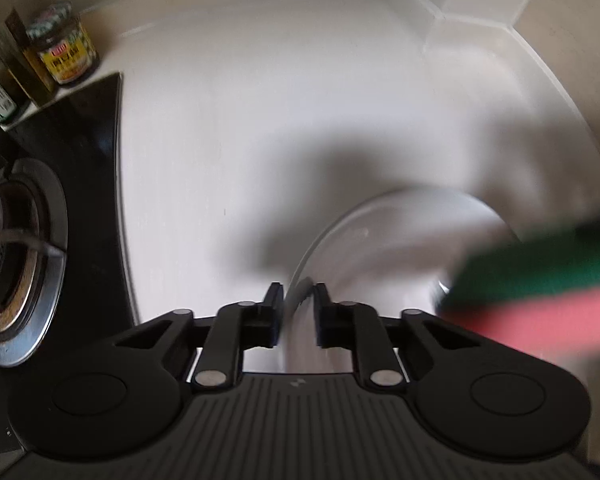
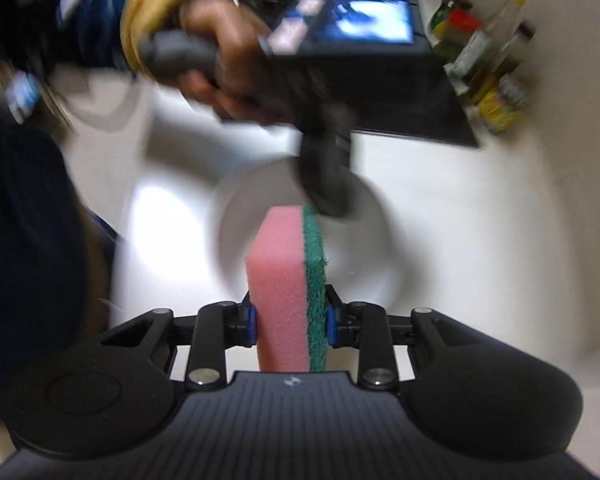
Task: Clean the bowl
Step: 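Hold the bowl with the left gripper while the right scrubs the interior again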
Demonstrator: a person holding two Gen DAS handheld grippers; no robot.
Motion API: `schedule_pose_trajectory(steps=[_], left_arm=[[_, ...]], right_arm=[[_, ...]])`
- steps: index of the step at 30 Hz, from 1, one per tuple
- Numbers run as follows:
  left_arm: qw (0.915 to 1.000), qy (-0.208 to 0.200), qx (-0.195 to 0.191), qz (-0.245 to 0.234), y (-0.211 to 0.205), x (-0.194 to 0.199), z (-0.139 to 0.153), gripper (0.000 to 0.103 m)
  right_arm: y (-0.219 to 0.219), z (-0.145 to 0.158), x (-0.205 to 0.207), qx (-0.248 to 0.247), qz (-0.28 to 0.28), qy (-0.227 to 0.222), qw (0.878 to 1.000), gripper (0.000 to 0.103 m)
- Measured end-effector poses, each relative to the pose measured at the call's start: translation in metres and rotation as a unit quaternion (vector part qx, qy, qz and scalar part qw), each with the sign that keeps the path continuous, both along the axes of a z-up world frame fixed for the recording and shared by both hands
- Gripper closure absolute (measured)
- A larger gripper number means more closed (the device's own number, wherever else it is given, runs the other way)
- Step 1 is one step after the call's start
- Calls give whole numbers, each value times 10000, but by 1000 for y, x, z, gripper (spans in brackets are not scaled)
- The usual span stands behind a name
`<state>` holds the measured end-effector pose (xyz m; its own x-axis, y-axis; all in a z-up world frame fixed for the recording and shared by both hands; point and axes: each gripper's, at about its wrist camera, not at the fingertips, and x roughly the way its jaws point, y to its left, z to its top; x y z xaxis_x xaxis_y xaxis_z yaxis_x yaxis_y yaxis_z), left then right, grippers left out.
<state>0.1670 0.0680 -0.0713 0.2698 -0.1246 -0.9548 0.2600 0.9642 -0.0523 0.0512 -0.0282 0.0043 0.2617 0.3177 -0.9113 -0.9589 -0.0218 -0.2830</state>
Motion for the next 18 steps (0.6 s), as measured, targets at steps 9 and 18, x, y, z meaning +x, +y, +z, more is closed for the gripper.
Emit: schedule_pose_trajectory(steps=[9, 18], left_arm=[[9985, -301, 445, 53, -12, -34, -1, 87], [9916, -1012, 670, 448, -37, -41, 1, 70]], right_arm=[[32, -61, -41, -1165, 1392, -1039, 9779, 76], [35, -31, -35, -810, -139, 883, 9927, 76]])
